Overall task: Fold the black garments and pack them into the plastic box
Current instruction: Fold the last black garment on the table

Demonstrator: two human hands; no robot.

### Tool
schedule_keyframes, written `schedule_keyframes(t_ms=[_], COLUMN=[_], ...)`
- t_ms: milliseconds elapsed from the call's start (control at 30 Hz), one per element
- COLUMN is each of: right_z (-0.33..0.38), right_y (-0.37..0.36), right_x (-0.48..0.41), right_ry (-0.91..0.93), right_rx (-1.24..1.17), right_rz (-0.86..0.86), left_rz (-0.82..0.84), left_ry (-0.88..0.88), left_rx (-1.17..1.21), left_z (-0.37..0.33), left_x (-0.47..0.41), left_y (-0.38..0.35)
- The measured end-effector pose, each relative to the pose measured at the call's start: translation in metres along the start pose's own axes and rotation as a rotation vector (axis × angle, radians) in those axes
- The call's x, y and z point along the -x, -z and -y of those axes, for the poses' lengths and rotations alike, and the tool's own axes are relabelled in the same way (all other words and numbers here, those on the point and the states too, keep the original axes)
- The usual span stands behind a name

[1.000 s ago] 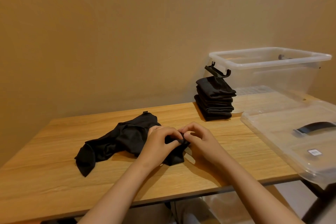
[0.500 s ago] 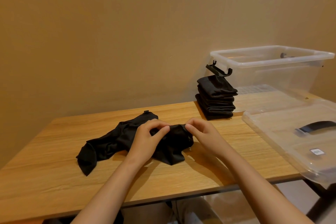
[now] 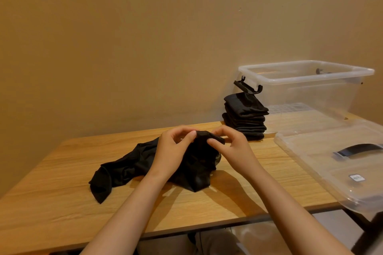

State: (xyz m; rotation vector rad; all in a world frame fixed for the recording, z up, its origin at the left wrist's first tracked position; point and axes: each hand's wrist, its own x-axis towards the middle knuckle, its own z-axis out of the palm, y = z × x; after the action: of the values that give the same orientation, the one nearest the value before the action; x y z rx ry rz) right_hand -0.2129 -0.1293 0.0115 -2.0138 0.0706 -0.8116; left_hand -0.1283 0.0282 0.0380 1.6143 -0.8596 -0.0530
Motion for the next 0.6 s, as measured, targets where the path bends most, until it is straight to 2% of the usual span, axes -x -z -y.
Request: schedule_keyframes(t_ms=[433,600], right_z=[0.027,0.036], right_y=[0.007,0.008], right_x=[-0.003,-0.003], right_ry=[0.015,0.049], right_rx=[-0.068,-0.055], right_rz=[-0.041,-0.023], left_rz=[0.016,0.091], left_ry=[0.042,0.030], left_rx=[0.176,0.194], left_z=[-0.015,-0.018], left_x=[0.001,0.002], left_y=[0.005,0.007])
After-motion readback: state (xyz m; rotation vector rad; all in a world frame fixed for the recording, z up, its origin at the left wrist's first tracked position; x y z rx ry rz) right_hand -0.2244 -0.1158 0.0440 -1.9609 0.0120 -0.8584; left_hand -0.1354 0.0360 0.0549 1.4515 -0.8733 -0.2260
